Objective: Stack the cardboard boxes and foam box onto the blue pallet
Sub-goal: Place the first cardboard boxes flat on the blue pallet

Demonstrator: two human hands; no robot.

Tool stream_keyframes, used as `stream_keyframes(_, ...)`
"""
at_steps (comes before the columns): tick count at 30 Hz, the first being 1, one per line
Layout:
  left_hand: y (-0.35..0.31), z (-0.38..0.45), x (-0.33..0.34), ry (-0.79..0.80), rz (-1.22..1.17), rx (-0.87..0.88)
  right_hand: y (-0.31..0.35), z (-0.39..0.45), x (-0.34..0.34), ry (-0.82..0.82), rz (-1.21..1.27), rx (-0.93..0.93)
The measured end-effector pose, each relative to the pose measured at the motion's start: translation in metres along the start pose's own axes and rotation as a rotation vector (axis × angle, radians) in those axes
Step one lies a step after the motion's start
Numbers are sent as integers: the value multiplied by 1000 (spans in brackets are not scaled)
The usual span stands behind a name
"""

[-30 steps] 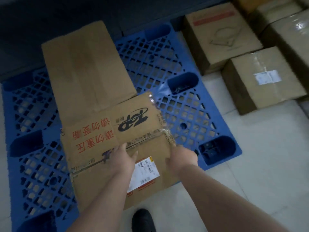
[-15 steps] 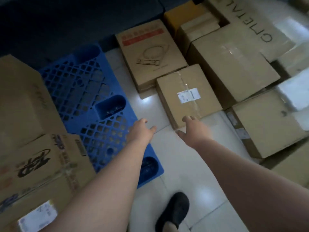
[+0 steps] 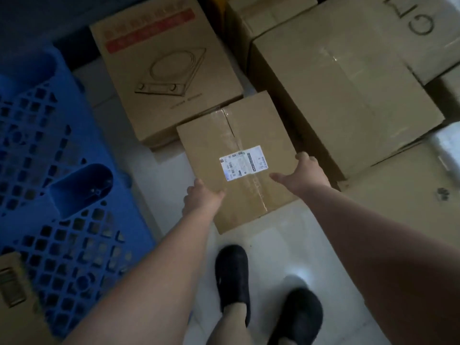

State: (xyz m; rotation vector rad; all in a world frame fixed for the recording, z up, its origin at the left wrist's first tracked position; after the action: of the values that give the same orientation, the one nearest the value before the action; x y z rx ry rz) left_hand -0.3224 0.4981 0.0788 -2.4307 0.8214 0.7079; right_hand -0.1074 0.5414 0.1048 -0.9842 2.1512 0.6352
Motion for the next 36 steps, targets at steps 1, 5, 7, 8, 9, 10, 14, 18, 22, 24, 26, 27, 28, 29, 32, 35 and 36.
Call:
stream_keyframes(1, -1, 14, 10, -15, -24, -50, -4, 19, 7, 18, 7, 14)
stream_keyframes(5, 0, 67, 52, -68, -185, -203, -17, 85, 42, 64, -32, 23)
stream_keyframes(7, 4, 91, 74, -121, -323, -269, -24, 113, 59, 94, -31, 43)
stream_keyframes(8, 7, 101, 83, -142, -397, -319, -28, 123, 68, 109, -23, 63)
stream_keyframes(9, 14, 108, 91, -160, -490, -371, -32, 131, 78, 117, -17, 77)
stream_keyframes(10, 21, 112, 97, -176, -591, -403, -36, 136, 86, 109, -13, 90)
stream_keyframes(14, 41, 109, 97, -226, -697, -313, -47, 143, 94, 36, 131, 154)
stream_keyframes(18, 56, 59, 78, -199, -644, -313, -51, 108, 78, 62, 59, 111)
stream_keyframes(22, 76, -14, 48, -204, -666, -314, -32, 48, 43, 129, -68, 35)
stream_keyframes(24, 91, -52, 26, -238, -701, -327, -11, 10, 26, 149, -110, -24)
stream_keyframes(26, 109, -86, -1, -281, -731, -353, 12, -30, 16, 174, -145, -105)
stream_keyframes(27, 120, -101, -15, -304, -743, -369, 24, -50, 12, 188, -164, -143)
stream_keyframes(28, 132, -118, -30, -327, -754, -380, 35, -72, 10, 202, -179, -172)
stream_keyframes(29, 145, -133, -45, -350, -764, -380, 44, -93, 9, 215, -185, -195)
stream_keyframes(32, 190, -169, -88, -406, -749, -370, 70, -155, 23, 258, -217, -267)
stream_keyframes(35, 250, -188, -118, -437, -731, -405, 91, -205, 61, 287, -225, -314)
stream_keyframes(36, 271, -190, -125, -443, -722, -418, 97, -219, 77, 288, -227, -324)
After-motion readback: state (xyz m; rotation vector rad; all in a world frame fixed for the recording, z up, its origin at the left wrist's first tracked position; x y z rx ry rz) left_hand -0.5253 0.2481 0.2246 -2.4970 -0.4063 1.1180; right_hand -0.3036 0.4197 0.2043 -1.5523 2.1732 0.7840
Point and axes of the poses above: each hand's wrist, its own z-axis towards the middle knuckle, its own x-axis out of the palm, y = z × x, the point moved 2 cm from there along z, towards the middle knuckle, and after that the axes turned 6 degrees about x, right-handed, at the moved point
